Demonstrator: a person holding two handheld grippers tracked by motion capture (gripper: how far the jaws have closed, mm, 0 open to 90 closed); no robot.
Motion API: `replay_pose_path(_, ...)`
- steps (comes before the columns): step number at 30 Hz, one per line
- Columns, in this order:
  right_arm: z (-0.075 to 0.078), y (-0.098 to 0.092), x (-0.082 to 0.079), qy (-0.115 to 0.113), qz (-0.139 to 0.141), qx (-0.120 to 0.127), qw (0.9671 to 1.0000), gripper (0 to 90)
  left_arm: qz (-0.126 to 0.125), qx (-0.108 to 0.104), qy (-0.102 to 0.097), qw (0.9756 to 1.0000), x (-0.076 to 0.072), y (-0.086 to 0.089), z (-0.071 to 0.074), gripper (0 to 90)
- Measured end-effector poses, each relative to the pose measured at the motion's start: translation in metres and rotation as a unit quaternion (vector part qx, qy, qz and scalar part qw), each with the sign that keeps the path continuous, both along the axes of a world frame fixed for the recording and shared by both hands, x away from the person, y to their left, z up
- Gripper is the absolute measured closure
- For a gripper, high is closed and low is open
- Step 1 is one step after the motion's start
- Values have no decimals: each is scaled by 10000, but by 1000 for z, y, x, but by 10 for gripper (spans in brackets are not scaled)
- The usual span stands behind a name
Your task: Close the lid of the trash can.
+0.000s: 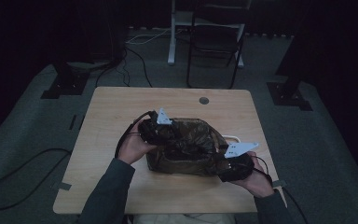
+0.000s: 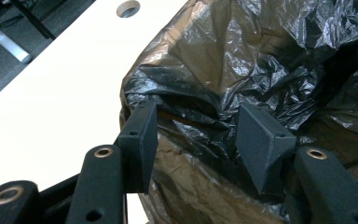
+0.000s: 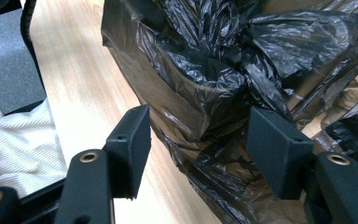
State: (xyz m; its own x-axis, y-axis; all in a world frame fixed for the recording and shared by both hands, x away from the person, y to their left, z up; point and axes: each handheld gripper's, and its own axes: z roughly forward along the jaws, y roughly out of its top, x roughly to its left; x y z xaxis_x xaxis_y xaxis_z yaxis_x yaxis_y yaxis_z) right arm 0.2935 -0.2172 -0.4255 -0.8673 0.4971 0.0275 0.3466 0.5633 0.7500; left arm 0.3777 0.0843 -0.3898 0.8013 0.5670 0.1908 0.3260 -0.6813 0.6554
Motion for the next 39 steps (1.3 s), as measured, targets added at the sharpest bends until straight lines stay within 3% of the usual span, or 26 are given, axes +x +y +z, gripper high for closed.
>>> replay_pose_path(22,7,-4,0,-164,17,65,9998,434,296,-348,-107,9989,-7,28,1,492)
replay_pose_path(39,14,-9,1,-332,-157,209,9991,435,371,-350,-102,9986,-15,40,-7,490)
